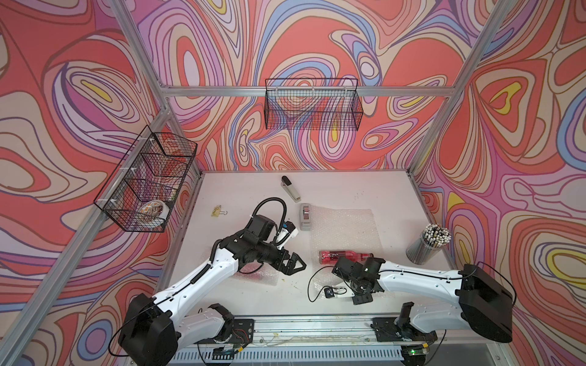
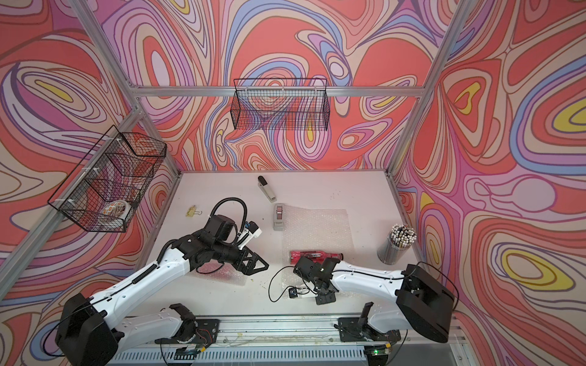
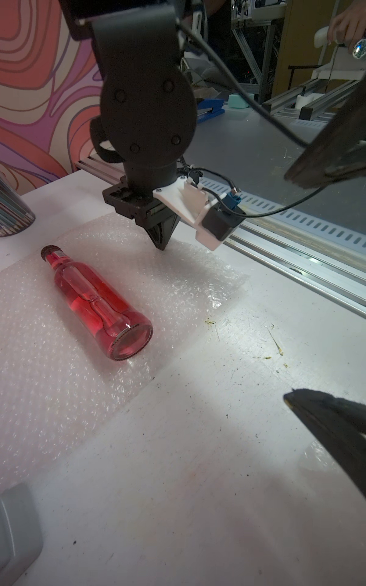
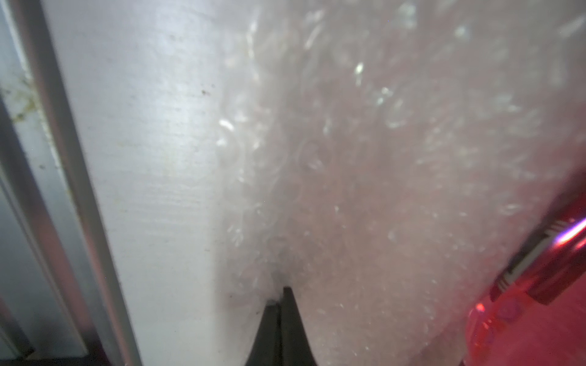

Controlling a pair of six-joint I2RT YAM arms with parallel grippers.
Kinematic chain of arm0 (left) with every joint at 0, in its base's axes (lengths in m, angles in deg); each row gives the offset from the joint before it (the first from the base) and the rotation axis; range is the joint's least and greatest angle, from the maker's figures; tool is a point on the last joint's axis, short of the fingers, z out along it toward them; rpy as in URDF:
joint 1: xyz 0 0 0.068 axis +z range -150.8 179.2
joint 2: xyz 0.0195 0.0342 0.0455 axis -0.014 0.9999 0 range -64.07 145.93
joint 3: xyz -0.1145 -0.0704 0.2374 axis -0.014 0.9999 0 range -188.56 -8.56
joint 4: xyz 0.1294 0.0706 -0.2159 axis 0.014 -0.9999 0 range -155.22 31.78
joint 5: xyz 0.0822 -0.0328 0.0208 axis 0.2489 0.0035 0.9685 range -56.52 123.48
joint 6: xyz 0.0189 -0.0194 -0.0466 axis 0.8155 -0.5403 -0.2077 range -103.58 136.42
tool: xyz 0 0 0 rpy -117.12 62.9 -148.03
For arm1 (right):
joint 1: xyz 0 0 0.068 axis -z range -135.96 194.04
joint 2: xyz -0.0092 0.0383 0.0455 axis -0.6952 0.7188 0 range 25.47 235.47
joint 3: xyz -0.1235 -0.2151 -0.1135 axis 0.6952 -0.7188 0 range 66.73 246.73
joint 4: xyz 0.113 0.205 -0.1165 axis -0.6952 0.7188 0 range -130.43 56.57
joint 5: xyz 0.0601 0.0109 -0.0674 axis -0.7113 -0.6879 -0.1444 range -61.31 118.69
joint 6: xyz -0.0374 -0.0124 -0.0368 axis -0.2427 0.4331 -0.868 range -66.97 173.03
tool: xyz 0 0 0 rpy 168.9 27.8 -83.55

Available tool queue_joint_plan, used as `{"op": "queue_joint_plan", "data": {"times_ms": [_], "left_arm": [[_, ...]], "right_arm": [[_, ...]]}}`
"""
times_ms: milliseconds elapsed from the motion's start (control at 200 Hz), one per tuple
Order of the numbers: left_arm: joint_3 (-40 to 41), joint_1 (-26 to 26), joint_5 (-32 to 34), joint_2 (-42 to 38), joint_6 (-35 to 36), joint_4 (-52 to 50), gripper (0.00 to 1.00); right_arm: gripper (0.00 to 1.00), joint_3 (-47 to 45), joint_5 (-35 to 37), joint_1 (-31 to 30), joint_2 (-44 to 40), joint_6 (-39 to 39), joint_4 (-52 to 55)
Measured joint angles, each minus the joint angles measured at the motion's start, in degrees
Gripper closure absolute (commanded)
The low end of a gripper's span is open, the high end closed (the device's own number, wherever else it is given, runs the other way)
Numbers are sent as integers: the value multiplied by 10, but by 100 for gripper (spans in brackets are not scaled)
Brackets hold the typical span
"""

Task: Wrap wine bottles in bubble wrap
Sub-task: Wrap the wine bottle in bubble wrap.

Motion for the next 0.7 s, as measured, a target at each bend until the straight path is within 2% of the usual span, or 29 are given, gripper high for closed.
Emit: {"op": "queue_joint_plan", "data": {"times_ms": [140, 391, 701], "left_arm": [[0, 2, -2, 6, 0, 0, 0], [-4, 2, -2, 5, 9, -5, 0], [-7, 2, -25, 1, 11, -9, 2]], "right_arm": [[100, 34, 13, 14, -7, -3, 1], [100, 116, 41, 92, -6, -34, -24], [100, 152, 56, 166, 40, -79, -77]]}}
